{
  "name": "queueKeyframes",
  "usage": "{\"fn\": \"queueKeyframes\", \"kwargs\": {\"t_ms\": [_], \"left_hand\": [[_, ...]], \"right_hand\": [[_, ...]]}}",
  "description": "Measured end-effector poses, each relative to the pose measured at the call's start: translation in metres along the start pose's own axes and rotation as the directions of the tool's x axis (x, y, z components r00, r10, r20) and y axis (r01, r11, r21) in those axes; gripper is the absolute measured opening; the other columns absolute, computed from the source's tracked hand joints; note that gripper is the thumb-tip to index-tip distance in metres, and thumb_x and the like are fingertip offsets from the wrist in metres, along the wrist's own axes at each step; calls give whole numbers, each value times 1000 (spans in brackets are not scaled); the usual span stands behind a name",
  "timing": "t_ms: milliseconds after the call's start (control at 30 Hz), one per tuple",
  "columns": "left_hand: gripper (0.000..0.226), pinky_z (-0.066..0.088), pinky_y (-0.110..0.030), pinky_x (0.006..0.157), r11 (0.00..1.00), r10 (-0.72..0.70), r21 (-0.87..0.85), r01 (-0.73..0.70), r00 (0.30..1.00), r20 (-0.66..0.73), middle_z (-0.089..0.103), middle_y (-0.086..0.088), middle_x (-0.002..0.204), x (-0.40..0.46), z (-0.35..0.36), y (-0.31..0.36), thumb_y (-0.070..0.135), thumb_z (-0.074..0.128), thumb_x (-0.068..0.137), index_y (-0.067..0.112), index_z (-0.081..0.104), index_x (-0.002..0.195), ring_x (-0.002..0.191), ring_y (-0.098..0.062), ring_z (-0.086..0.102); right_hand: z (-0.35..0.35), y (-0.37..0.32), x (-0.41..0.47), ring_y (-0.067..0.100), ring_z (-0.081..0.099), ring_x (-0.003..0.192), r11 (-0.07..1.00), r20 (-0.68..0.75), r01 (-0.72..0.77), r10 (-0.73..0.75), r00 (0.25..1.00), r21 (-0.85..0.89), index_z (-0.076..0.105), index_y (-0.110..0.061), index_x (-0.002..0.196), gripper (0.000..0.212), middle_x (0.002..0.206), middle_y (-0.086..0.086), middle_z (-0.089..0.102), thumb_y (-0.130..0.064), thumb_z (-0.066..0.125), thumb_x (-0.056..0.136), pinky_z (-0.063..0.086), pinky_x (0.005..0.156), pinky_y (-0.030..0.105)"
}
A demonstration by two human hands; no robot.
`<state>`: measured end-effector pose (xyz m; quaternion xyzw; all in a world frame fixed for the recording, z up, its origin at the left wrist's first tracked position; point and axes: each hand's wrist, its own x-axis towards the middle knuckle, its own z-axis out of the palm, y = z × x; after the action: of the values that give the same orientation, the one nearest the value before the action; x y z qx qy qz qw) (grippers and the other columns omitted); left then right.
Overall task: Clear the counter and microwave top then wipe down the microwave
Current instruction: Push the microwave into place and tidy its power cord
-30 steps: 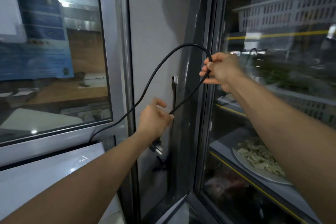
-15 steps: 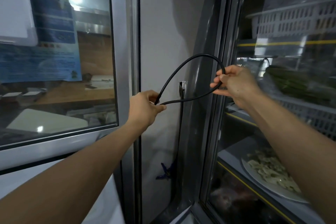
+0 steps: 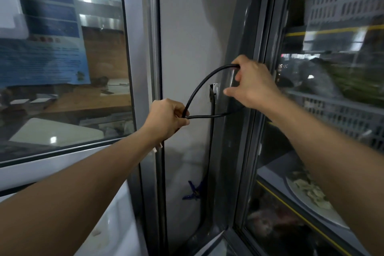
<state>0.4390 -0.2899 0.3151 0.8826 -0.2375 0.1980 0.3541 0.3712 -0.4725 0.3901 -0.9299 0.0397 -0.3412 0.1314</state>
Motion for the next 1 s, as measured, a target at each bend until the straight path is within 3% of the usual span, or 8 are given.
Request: {"fn": "queueKeyframes", "kwargs": {"t_ms": [100,200,333,467,633,800,900,1000], "left_hand": [[15,42,-6,57,1000,6,27,-7,1000,26,67,-1,79,5,6,-1,17,76,77,13,73,92,73,-14,64],[17,47,-12,66,1000,9,21,-10,998,56,70,-3,87,9,11,-6,17,76,78,15,74,94,79,-14,65],[15,46,-11,66,1000,11,-2,-10,996,86,69,0,84,16,13,-11,14,74,80,15,73,95,71,-7,60],[10,53,-21,65,995,-91,-20,95,983,158,69,-4,79,17,4,-36,12,73,81,14,73,91,67,-13,61],[8,43,-11,55,986,-166,-3,169,974,152,65,2,71,14,-8,-71,12,72,81,15,72,88,53,3,55],[8,37,-4,55,994,-106,60,96,977,184,64,9,72,17,-10,-71,14,71,81,20,73,86,57,4,52],[9,37,-8,57,996,-64,77,51,981,183,67,3,80,20,-10,-74,14,71,82,22,72,84,61,1,52],[9,36,-10,57,992,-45,124,19,977,207,65,4,80,19,-8,-83,15,69,84,22,72,91,61,0,50]], "right_hand": [[10,-6,2,30,48,114,961,47,145,-138,989,-234,49,-22,127,60,120,8,54,-43,72,77,36,96,43],[19,-10,1,25,54,101,883,150,326,-292,945,-338,63,-23,106,35,98,2,61,-51,55,88,34,91,41],[30,1,0,19,57,79,963,215,269,-259,942,-21,67,-15,93,24,77,-3,58,-35,54,94,48,75,35],[26,22,6,23,62,85,980,154,112,-137,979,163,68,-11,88,28,89,7,67,-32,51,96,48,77,33],[49,25,5,14,52,66,988,119,86,-101,988,127,65,-7,92,25,83,7,60,-18,44,99,38,54,24],[87,-1,2,32,53,108,949,209,314,-302,930,-27,52,-12,127,39,119,14,55,0,43,91,44,91,41],[121,-24,-2,29,56,102,892,226,437,-405,886,-117,59,-17,114,23,108,7,63,-16,46,96,37,83,36],[141,-29,0,24,59,87,927,153,371,-359,921,-59,66,-19,95,20,86,-1,65,-8,49,92,33,75,31]]}}
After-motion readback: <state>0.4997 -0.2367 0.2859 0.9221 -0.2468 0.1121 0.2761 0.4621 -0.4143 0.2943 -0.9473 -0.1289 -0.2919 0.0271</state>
